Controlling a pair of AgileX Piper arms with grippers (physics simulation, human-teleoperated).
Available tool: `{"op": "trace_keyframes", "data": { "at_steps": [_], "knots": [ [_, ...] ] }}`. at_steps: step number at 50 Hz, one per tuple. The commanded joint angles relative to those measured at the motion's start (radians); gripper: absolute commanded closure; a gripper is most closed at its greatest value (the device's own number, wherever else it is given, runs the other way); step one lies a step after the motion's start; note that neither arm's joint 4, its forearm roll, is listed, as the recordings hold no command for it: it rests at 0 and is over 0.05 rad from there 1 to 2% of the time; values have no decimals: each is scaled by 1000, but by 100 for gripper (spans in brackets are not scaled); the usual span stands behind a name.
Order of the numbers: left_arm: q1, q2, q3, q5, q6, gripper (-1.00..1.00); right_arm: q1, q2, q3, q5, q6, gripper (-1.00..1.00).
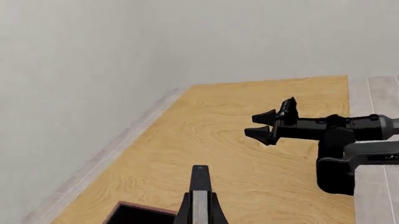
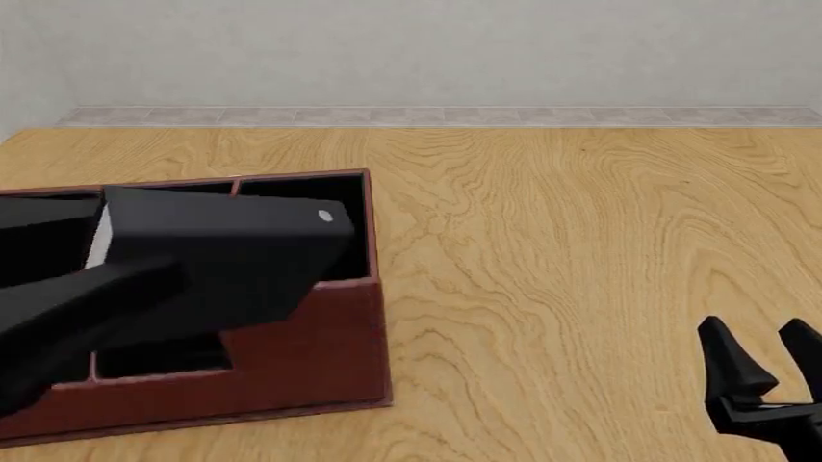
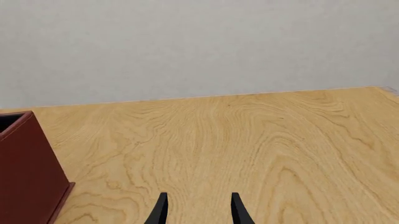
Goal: Pick up the book and place it in the left compartment of the caddy.
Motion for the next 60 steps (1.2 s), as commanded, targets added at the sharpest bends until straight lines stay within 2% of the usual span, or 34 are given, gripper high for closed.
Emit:
{"op": "trace_keyframes", "data": {
  "at_steps": [1,3,10,12,15,17,20,21,23,25,28,31,36,37,39,40,41,45,52,58,60],
  "knots": [
    [182,2,-47,-71,-1,100,0,-3,-1,2,2,-100],
    [246,35,-66,-81,-23,100,0,0,0,-2,4,-100],
    [325,86,-115,-68,-55,100,-2,-5,0,2,7,-100],
    [348,83,-112,-83,-43,100,-2,-4,0,1,7,-100],
    [415,91,-120,-113,-63,100,-3,-11,0,7,8,-100],
    [493,117,-124,-143,-60,100,-3,-12,0,8,9,-100],
    [544,110,-133,-167,-93,100,-3,-16,0,11,11,-100],
    [542,118,-129,-164,-71,100,-4,-17,0,11,11,-100],
    [588,102,-134,-185,-100,100,-4,-20,0,14,12,-100],
    [613,93,-133,-204,-94,100,-4,-18,0,11,12,-100],
    [618,102,-145,-198,-92,100,-4,-18,0,11,12,-100],
    [666,108,-158,-198,-130,100,-4,-24,0,16,12,-100],
    [697,108,-158,-203,-136,100,-4,-26,0,18,11,-100],
    [726,114,-154,-212,-122,100,-4,-26,0,18,11,-100],
    [714,102,-164,-194,-169,100,-5,-30,0,21,10,-100],
    [714,102,-164,-194,-169,100,-5,-31,0,21,10,-100],
    [707,87,-151,-202,-135,100,-5,-31,0,21,10,-100],
    [699,81,-149,-192,-139,100,-5,-33,0,23,10,-100],
    [785,127,-183,-155,-151,100,-5,-33,-1,23,13,-100],
    [837,134,-188,-158,-117,100,-5,-41,0,30,14,-100],
    [858,158,-209,-133,-138,100,-5,-40,0,29,15,-100]
  ]
}}
